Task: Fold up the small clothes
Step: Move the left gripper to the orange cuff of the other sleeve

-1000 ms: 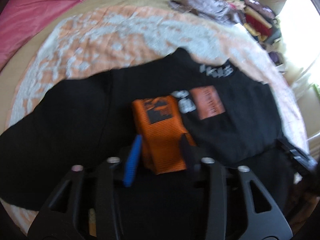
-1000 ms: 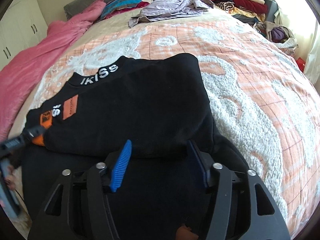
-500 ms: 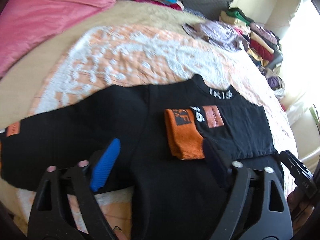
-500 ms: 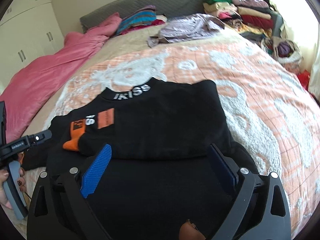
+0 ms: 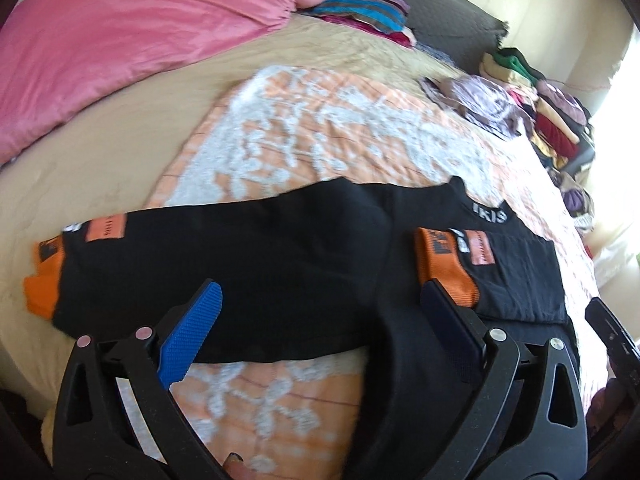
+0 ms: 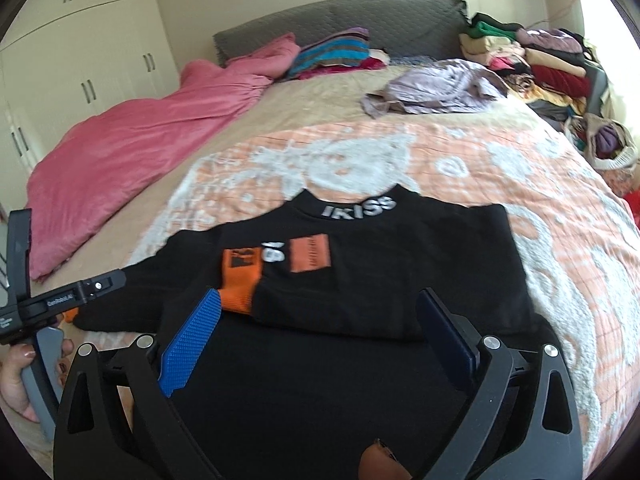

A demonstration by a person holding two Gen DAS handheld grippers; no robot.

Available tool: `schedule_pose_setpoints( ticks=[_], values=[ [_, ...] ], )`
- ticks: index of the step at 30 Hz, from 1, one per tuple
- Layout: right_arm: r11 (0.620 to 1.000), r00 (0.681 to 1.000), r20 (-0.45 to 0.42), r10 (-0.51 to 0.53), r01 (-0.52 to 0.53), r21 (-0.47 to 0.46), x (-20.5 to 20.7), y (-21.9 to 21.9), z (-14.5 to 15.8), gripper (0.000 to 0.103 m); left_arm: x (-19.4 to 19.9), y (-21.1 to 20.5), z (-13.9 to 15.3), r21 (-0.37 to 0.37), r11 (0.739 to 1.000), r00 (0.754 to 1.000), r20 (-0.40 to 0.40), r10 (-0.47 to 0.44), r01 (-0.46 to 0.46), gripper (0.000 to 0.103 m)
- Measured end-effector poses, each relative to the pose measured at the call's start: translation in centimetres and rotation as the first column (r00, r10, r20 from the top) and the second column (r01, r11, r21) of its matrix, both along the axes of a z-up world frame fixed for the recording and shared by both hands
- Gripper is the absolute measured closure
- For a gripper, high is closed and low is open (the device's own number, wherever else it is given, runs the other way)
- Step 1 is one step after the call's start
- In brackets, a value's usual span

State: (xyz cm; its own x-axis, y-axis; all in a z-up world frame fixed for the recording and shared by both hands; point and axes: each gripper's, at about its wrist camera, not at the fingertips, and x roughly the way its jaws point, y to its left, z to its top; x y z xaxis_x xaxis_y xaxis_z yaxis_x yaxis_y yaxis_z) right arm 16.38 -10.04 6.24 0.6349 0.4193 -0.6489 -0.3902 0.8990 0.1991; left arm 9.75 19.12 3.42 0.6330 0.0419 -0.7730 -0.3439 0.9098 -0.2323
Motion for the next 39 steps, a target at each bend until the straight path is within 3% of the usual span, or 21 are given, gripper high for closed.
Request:
schedule_pose_setpoints(
  ticks=[8,18,33,38,39],
  values=[
    [0.995,0.995,0.024,0.096,-0.096,-0.002,-0.9,4.4,1.0,0.006,-2.5,3.9,-0.3,-0.013,0.995,0.995,-0.006,0.101,-0.101,0.010],
    [0.977,0.977,0.016,0.211,-0.210,-0.016,-2.4,9.4,0.6,0.006,-6.0,8.9,-1.4,-0.024,0.969,0.969,-0.034,0.244,-0.245,0.010],
    [0.953,0.954,-0.007,0.300,-0.300,-0.043,-4.2,13.8,-0.3,0.006,-9.9,14.7,-5.3,-0.051,0.907,0.905,-0.113,0.411,-0.418,0.010],
    [0.952,0.953,-0.027,0.302,-0.303,-0.037,-4.6,14.1,-0.9,0.006,-10.3,16.2,-6.5,-0.111,0.877,0.884,-0.076,0.461,-0.467,0.011],
    [0.954,0.955,-0.025,0.297,-0.298,-0.035,-4.7,14.0,-0.9,0.006,-10.1,16.2,-6.4,-0.106,0.876,0.883,-0.065,0.465,-0.470,0.018]
  ],
)
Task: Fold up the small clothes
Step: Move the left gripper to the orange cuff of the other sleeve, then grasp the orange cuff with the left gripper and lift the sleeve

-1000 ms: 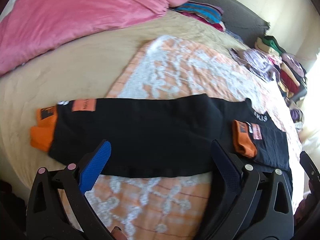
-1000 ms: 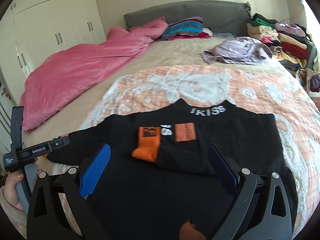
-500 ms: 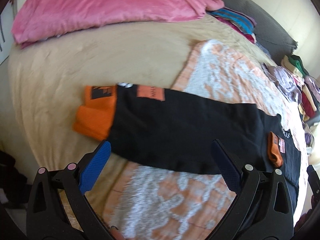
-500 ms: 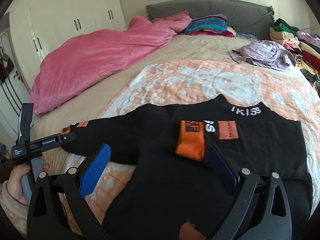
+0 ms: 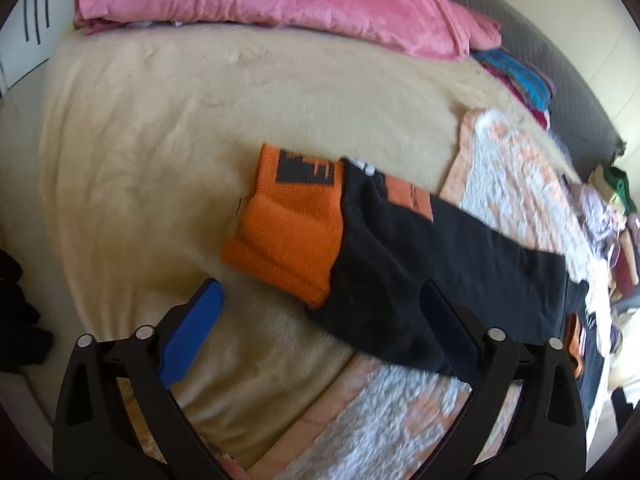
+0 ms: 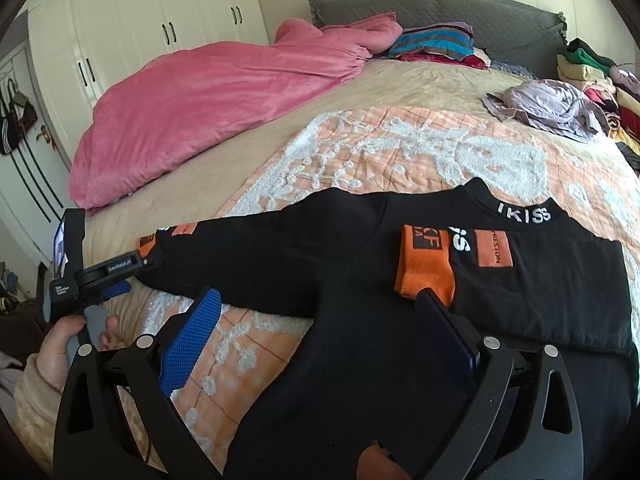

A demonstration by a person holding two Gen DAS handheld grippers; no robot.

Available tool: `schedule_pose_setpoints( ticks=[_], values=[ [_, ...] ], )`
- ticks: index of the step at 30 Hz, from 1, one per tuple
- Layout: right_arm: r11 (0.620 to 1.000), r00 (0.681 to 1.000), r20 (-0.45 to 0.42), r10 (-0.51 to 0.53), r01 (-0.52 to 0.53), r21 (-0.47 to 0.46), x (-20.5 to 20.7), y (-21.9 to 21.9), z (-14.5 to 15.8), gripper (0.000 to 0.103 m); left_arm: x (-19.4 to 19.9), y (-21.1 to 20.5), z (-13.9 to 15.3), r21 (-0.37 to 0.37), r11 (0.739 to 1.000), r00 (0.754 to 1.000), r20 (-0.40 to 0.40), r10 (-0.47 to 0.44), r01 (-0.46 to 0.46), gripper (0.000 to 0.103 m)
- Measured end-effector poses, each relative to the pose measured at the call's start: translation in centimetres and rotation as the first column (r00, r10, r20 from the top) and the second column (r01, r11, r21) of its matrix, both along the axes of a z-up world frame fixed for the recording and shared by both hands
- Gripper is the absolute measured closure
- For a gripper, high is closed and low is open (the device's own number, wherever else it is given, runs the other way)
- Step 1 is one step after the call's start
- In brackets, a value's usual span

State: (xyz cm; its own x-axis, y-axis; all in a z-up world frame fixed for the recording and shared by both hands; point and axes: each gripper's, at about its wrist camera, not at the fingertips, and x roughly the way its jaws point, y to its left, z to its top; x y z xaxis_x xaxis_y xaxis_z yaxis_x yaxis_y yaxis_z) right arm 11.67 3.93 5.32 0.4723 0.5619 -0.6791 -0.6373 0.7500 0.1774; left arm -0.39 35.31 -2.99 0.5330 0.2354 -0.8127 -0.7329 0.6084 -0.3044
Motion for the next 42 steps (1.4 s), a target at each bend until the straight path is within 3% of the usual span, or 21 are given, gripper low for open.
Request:
schedule_pose_setpoints(
  ticks=[2,3,4,5,7,15,24,33,42],
  values=[
    [1.000,1.000,0.005,-0.020,0.020,0.011,-0.2,-0.5,0.0,0.006,0.1,0.1,0.3,0.000,1.000,1.000,0.020,0.009,-0.009,0.040],
    [0.999,0.999,0.000,-0.038,0.038,0.024,-0.2,-1.0,0.1,0.006,0.1,0.2,0.5,-0.001,1.000,0.999,0.036,0.017,-0.017,0.043],
    [0.998,0.999,-0.007,-0.046,0.046,0.032,-0.2,-1.2,0.0,0.006,0.2,0.2,0.7,-0.006,1.000,0.998,0.060,0.015,-0.015,0.060],
    [0.997,0.998,-0.020,-0.055,0.056,0.045,-0.1,-1.7,0.0,0.006,0.5,0.3,0.8,-0.020,1.000,0.997,0.073,0.006,-0.004,0.084],
    [0.996,0.997,-0.035,-0.074,0.076,0.053,-0.1,-2.5,-0.2,0.006,0.9,0.3,1.2,-0.034,0.999,0.995,0.095,-0.003,0.007,0.092],
    [0.988,0.989,-0.062,-0.134,0.139,0.072,0.1,-5.2,-0.6,0.006,2.2,-2.7,6.5,0.027,0.990,0.964,0.225,-0.141,0.139,0.094],
    [0.968,0.974,-0.064,-0.217,0.224,0.116,0.3,-8.9,0.0,0.006,5.0,-8.0,11.1,0.068,0.953,0.894,0.332,-0.301,0.296,0.095],
    [0.931,0.934,-0.026,-0.357,0.358,0.076,0.4,-13.2,0.4,0.006,8.9,-14.1,13.0,0.080,0.885,0.806,0.380,-0.453,0.459,0.097],
    [0.881,0.885,-0.064,-0.461,0.465,0.082,0.7,-17.5,-0.1,0.006,11.7,-19.0,12.3,0.082,0.808,0.738,0.361,-0.570,0.584,0.097]
  ],
)
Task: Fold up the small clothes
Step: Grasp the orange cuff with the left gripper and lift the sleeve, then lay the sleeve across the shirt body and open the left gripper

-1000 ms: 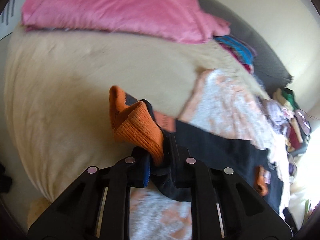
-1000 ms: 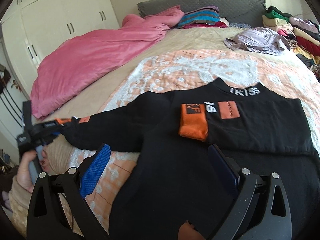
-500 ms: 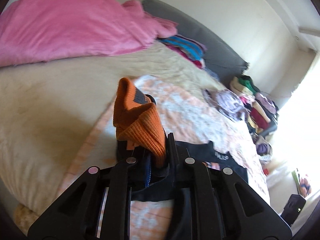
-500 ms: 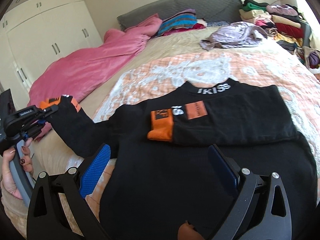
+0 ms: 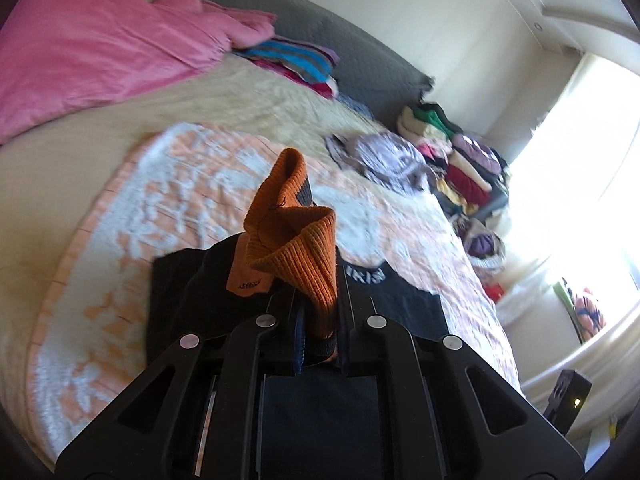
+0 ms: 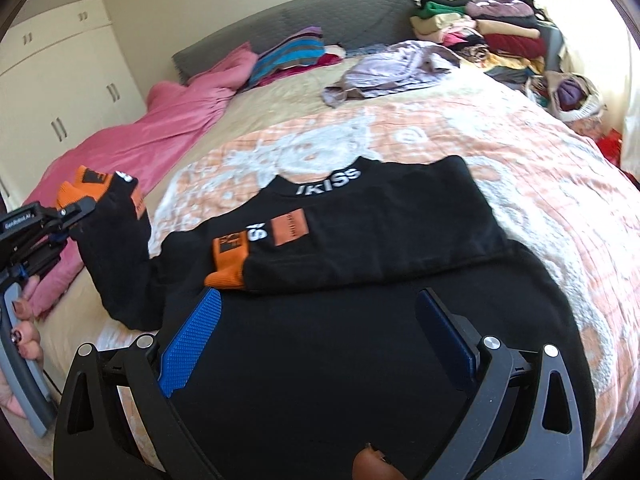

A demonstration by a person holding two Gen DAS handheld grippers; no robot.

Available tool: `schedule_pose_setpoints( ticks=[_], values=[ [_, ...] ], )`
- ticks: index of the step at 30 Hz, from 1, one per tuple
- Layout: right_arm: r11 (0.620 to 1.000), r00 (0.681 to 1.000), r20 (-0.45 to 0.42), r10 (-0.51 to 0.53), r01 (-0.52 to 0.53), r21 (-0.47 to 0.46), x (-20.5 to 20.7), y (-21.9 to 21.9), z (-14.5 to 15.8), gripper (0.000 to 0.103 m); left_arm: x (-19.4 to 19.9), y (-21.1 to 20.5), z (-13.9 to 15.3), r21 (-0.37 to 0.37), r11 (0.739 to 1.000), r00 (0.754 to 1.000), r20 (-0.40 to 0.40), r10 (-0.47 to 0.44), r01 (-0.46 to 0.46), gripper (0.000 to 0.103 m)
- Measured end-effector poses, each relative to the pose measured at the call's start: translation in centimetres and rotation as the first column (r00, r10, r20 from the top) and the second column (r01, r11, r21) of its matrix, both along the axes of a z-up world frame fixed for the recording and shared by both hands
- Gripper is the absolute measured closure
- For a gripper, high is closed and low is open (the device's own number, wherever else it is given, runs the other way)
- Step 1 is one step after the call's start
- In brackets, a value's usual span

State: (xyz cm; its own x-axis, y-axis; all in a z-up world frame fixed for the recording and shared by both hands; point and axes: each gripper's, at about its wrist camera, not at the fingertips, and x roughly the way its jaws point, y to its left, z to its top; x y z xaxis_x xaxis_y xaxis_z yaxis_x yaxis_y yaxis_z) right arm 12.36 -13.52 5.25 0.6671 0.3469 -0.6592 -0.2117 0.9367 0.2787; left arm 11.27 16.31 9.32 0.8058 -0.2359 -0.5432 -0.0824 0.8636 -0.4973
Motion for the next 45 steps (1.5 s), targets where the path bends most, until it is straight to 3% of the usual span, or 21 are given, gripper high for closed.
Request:
schedule_pose_setpoints(
  ticks=[12,24,27,32,34,38,39,40,42,45],
  values=[
    [0.990,0.990,-0.022,-0.137,0.138,0.041,0.1,-5.1,-0.6,0.006,2.5,-6.2,-3.8,0.032,0.984,0.981,-0.091,-0.170,0.174,0.097],
    [0.975,0.977,-0.054,-0.207,0.211,0.066,0.5,-7.7,-1.4,0.006,3.7,-10.4,-7.9,0.045,0.952,0.936,-0.199,-0.289,0.303,0.095],
    [0.973,0.975,-0.064,-0.214,0.218,0.073,0.8,-7.9,-1.7,0.006,3.6,-11.1,-8.5,0.043,0.939,0.920,-0.221,-0.323,0.340,0.086],
    [0.974,0.975,-0.092,-0.201,0.209,0.091,1.4,-7.6,-2.3,0.006,2.8,-11.3,-9.0,0.056,0.921,0.902,-0.236,-0.362,0.384,0.057],
    [0.977,0.977,-0.102,-0.187,0.196,0.088,1.7,-7.0,-2.7,0.006,2.6,-10.9,-9.0,0.045,0.920,0.899,-0.236,-0.368,0.389,0.056],
    [0.986,0.983,-0.136,-0.121,0.135,0.101,2.7,-5.1,-3.8,0.006,2.2,-9.3,-8.6,0.059,0.935,0.916,-0.235,-0.326,0.348,0.055],
    [0.988,0.984,-0.147,-0.099,0.115,0.106,3.0,-4.5,-4.1,0.006,2.3,-8.7,-8.5,0.070,0.940,0.921,-0.237,-0.308,0.333,0.047],
    [0.989,0.984,-0.157,-0.078,0.096,0.110,3.3,-3.8,-4.4,0.006,2.2,-7.9,-8.3,0.094,0.947,0.930,-0.241,-0.276,0.306,0.032],
    [0.991,0.984,-0.176,-0.019,0.042,0.127,4.0,-2.1,-5.0,0.007,2.1,-7.0,-7.9,0.124,0.954,0.941,-0.241,-0.238,0.273,0.028],
    [0.990,0.980,-0.193,0.045,-0.018,0.137,4.9,0.4,-5.8,0.021,2.0,-5.2,-7.3,0.170,0.962,0.957,-0.235,-0.171,0.213,0.028]
  ],
)
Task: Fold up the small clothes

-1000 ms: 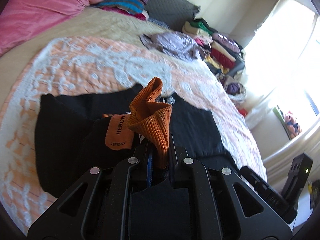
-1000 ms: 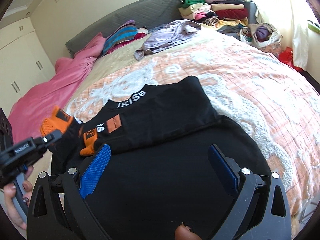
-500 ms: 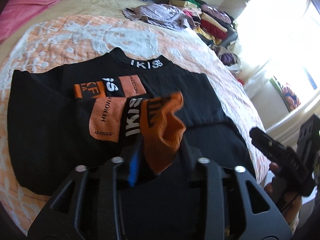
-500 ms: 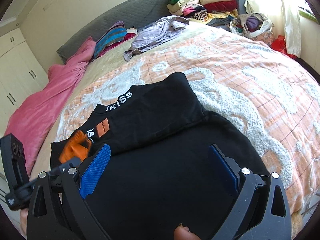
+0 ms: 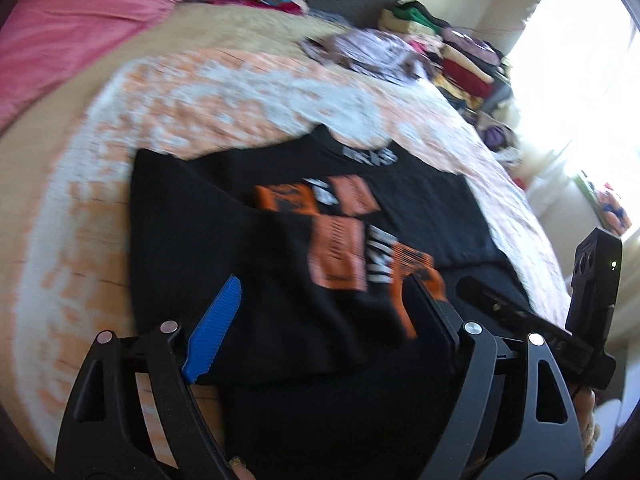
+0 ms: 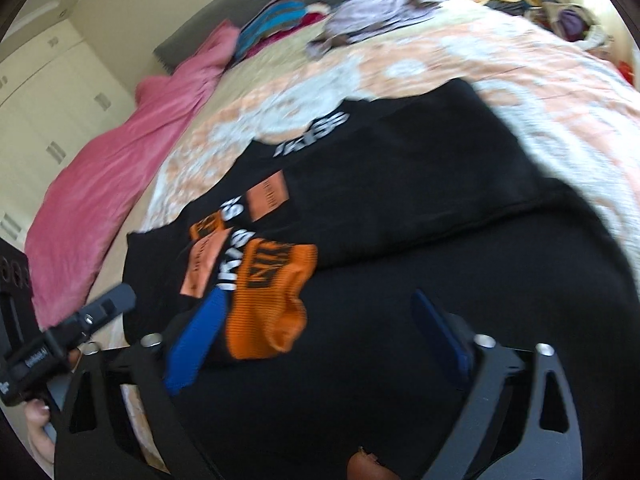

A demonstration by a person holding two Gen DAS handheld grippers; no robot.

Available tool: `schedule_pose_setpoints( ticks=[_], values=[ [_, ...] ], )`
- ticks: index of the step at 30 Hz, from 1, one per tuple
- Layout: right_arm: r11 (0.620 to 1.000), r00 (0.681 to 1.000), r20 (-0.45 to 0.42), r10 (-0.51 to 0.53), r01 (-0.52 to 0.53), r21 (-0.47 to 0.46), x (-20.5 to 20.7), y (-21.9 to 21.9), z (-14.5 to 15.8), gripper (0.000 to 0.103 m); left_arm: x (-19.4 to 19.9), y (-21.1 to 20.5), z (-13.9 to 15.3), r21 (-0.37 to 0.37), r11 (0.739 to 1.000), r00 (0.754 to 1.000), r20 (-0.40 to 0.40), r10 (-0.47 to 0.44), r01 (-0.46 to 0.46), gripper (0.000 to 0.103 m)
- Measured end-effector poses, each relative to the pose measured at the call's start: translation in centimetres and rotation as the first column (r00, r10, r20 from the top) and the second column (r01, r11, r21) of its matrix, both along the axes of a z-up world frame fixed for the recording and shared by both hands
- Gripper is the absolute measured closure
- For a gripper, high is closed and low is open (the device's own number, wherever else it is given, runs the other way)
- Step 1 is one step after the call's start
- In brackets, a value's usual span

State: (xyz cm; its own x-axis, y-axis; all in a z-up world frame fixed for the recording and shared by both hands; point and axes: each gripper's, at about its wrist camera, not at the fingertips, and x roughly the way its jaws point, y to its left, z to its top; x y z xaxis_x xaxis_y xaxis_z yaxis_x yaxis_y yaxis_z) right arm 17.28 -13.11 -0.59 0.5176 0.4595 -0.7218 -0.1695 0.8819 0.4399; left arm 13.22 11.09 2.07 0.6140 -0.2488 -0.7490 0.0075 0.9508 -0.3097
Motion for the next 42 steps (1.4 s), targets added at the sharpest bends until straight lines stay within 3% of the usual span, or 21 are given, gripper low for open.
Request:
schedule_pose_setpoints(
  ticks=[1,2,3,4,5,6,10,15,19,23,28,30,42],
  values=[
    [1.000,1.000,-0.010,0.015,-0.015,0.005,0.5,0.9,-0.4,0.023,-0.1,0.7,0.2,0.014,1.000,1.000,0.003,0.024,-0.024,0.028],
    [1.000,0.999,-0.021,0.025,-0.025,0.005,0.9,1.6,-0.7,0.033,-0.1,1.3,0.3,0.020,0.999,0.999,0.005,0.045,-0.045,0.028],
    [0.999,0.999,-0.028,0.033,-0.033,0.005,1.2,2.0,-0.9,0.051,-0.3,2.1,0.5,0.019,0.997,0.998,0.008,0.068,-0.069,0.028],
    [0.999,0.998,-0.036,0.042,-0.042,0.006,1.5,2.6,-1.2,0.061,-0.4,2.8,0.6,0.011,0.996,0.996,0.010,0.084,-0.084,0.027],
    [0.999,0.998,-0.044,0.053,-0.053,0.002,1.8,3.2,-1.4,0.082,-0.5,3.3,0.6,0.003,0.995,0.995,0.011,0.100,-0.100,0.027],
    [0.998,0.997,-0.041,0.065,-0.065,-0.004,1.9,3.7,-1.3,0.094,-0.5,3.8,0.7,0.000,0.994,0.994,0.011,0.109,-0.109,0.027],
    [0.988,0.986,0.080,0.144,-0.139,-0.060,1.8,5.1,1.8,0.095,-0.8,5.5,0.9,0.011,0.988,0.988,0.014,0.154,-0.154,0.027],
    [0.965,0.933,0.255,0.253,-0.225,-0.134,2.3,5.8,7.8,0.096,-1.0,6.5,1.2,-0.015,0.984,0.984,0.019,0.177,-0.176,0.027],
    [0.954,0.891,0.358,0.277,-0.213,-0.209,3.0,5.0,11.2,0.096,-1.1,6.6,1.3,-0.017,0.982,0.982,0.027,0.186,-0.186,0.027],
    [0.955,0.881,0.408,0.240,-0.138,-0.264,4.1,2.8,12.3,0.096,-0.8,6.2,1.4,-0.020,0.983,0.983,0.027,0.183,-0.182,0.027],
    [0.953,0.901,0.400,0.169,-0.045,-0.301,5.1,-0.5,11.2,0.096,0.0,5.2,1.3,-0.017,0.988,0.987,0.028,0.157,-0.157,0.028],
    [0.953,0.918,0.376,0.127,-0.009,-0.302,5.5,-2.1,10.1,0.096,0.6,4.6,1.3,-0.019,0.991,0.990,0.030,0.136,-0.136,0.032],
    [0.946,0.961,0.274,0.042,0.050,-0.320,5.4,-4.7,5.0,0.096,3.9,0.1,0.3,0.023,0.999,0.999,0.005,0.046,-0.046,0.037]
  ],
)
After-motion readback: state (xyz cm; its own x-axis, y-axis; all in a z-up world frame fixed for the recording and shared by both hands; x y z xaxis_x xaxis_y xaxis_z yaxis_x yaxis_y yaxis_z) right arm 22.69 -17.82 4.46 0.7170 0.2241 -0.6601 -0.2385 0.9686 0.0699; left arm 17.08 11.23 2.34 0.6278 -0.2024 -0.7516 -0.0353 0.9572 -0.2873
